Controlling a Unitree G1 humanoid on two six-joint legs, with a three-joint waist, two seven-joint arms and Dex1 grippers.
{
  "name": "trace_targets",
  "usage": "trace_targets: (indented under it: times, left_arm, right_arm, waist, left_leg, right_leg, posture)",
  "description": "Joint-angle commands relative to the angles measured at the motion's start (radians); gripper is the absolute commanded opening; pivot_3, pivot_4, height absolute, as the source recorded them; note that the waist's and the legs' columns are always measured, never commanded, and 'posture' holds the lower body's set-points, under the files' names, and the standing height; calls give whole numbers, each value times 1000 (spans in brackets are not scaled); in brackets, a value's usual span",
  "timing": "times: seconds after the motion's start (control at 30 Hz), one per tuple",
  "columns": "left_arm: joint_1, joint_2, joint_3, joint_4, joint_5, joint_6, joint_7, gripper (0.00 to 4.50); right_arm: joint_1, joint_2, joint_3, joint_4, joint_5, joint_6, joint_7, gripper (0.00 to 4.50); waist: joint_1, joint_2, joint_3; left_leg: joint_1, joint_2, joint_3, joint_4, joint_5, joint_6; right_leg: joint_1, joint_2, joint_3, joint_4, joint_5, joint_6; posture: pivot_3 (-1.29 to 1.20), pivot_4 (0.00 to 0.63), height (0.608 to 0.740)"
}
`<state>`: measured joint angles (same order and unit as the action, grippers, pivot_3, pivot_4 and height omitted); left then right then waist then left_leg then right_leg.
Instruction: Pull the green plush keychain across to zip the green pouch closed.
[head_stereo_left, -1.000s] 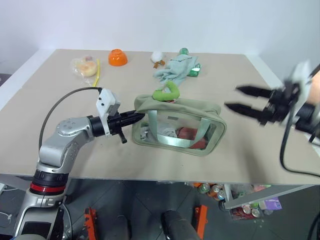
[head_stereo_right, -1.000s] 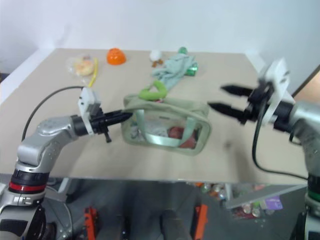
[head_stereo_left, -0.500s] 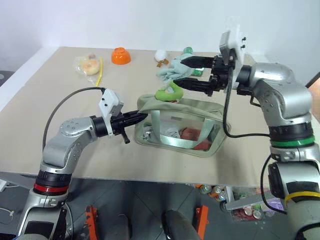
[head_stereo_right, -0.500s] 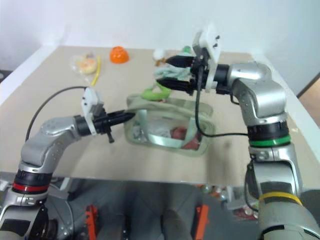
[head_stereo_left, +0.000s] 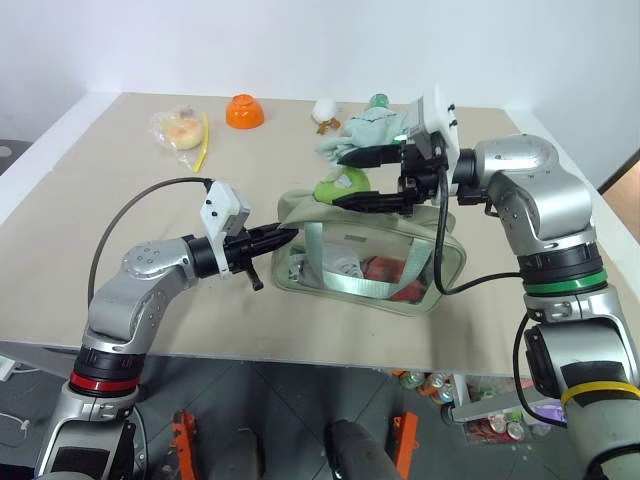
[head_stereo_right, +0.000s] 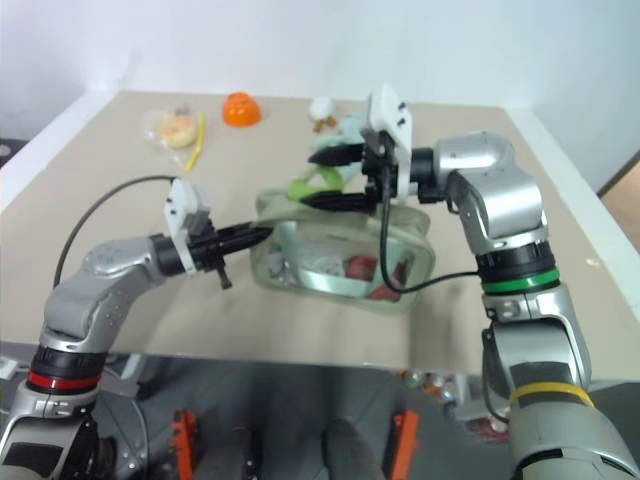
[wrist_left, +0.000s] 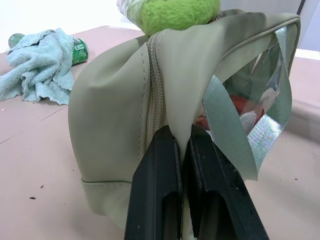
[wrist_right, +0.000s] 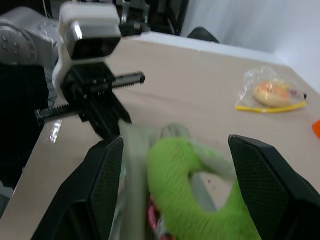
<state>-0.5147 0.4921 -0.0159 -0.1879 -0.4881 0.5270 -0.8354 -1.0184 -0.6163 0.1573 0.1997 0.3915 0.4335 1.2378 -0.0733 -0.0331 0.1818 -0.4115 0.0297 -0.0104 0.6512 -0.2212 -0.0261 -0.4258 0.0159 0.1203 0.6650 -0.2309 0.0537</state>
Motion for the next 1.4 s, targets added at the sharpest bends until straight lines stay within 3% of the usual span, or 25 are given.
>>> trace_targets:
  times: [0.03,0.3,0.33,0.57,1.1,1.2,1.37,1.4]
  left_arm:
    - [2,0,2,-40,-7,0,7,0]
    - [4,-3,2,-48,-6,1,14,0]
    - [5,-3,2,-48,-7,2,15,0]
    - [8,1,-4,-45,-4,-5,16,0]
    - [26,10,-23,-50,9,-14,8,0]
    - [31,15,-27,-50,16,-19,1,0]
    - [30,17,-24,-45,20,-23,-3,0]
    - [30,18,-23,-43,21,-24,-3,0]
  right_arm:
    - [-1,6,-14,-12,-26,-14,-23,3463]
    - [22,7,-28,-3,-30,26,-26,3463]
    - [25,6,-29,-3,-28,31,-24,2934]
    - [19,6,-72,-12,32,116,-32,772]
    - [-18,-3,-129,-45,158,358,-54,772]
    - [-4,10,-116,-52,118,288,-75,1508]
    - [-1,22,-117,-49,115,263,-86,1508]
    - [0,20,-112,-44,109,256,-86,1251]
  waist:
    - [0,0,0]
    - [0,0,0]
    - [0,0,0]
    - [0,0,0]
    - [0,0,0]
    - [0,0,0]
    - [0,0,0]
    - [0,0,0]
  left_leg:
    - [0,0,0,0,0,0]
    - [0,0,-1,0,0,0]
    - [0,0,-1,0,0,0]
    - [0,0,-2,0,0,0]
    - [-3,-1,-8,1,0,0]
    - [-3,-1,-9,1,0,0]
    - [-3,-1,-9,1,0,0]
    - [-3,-1,-9,1,0,0]
  right_leg:
    - [0,0,0,0,0,0]
    - [0,0,-1,0,0,0]
    - [0,0,-1,0,0,0]
    - [0,0,-1,0,0,0]
    - [0,0,-7,0,0,-1]
    - [0,0,-8,0,0,-1]
    - [0,0,-8,0,0,0]
    - [1,0,-8,0,0,0]
  posture:
    - [0,150,740]
    - [0,150,740]
    - [0,150,740]
    - [0,150,740]
    - [0,150,740]
    - [0,150,740]
    - [0,150,740]
    - [0,150,740]
